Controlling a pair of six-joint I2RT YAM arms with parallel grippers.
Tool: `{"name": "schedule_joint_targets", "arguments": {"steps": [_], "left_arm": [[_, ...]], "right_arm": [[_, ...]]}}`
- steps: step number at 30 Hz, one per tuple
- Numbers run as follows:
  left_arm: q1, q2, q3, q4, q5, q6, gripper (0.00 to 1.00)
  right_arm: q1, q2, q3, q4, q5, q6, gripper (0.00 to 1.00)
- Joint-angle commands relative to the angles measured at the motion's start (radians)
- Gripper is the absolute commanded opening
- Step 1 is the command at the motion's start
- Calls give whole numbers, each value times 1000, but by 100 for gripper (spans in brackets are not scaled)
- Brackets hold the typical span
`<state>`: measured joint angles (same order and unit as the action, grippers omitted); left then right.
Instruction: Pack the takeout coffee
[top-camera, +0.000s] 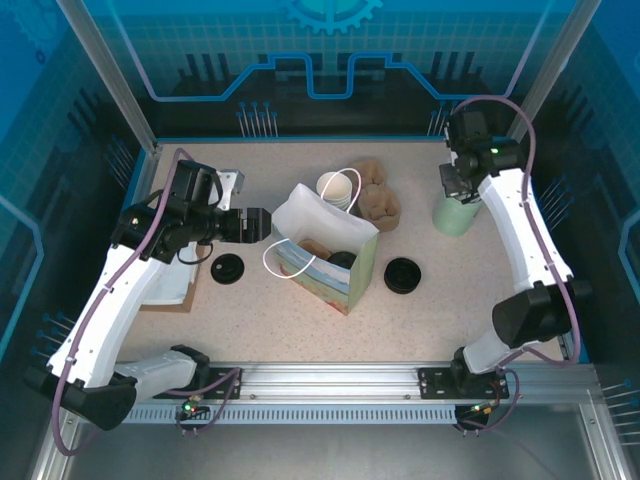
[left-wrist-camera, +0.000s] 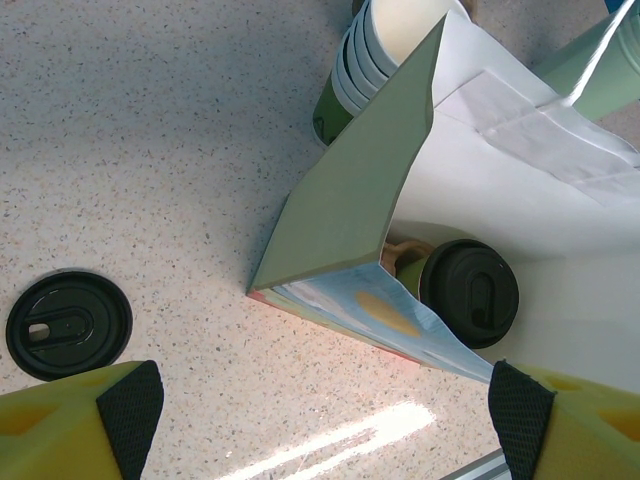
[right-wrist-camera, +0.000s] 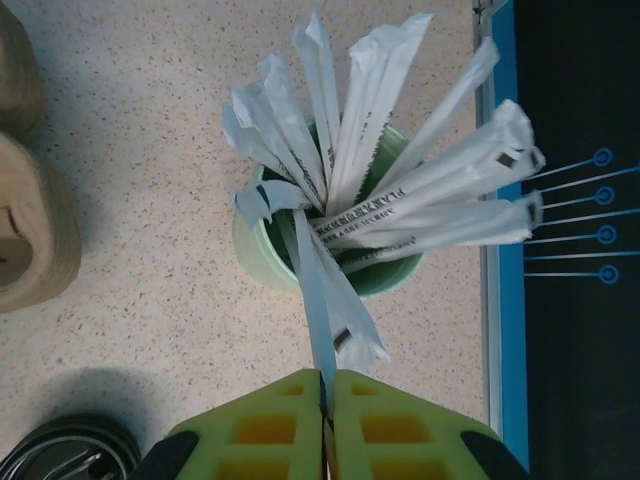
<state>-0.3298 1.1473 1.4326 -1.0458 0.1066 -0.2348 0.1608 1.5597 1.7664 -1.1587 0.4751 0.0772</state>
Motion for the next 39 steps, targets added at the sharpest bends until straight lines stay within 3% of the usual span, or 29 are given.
{"name": "schedule_joint_targets", "arguments": {"steps": [1, 13, 25, 28, 35, 39], "left_arm": [[6, 0, 3, 29, 25, -5, 89], [6, -29, 6, 65, 5, -36, 90], [6, -152, -70, 107, -195, -96, 94], [7, -171, -88, 104, -211, -111, 96], [9, -193, -98, 85, -230, -108, 96], [11, -195, -98, 79, -240, -105, 97]], "right_arm": [[1, -84, 58, -85, -17, 18, 9], [8, -291, 205, -203, -200, 17, 9], [43, -373, 352, -193, -757, -24, 6], [125, -363, 355, -174, -750, 2, 6], [415, -266, 347, -179, -579, 13, 6], [523, -195, 341, -171, -493, 17, 7]]}}
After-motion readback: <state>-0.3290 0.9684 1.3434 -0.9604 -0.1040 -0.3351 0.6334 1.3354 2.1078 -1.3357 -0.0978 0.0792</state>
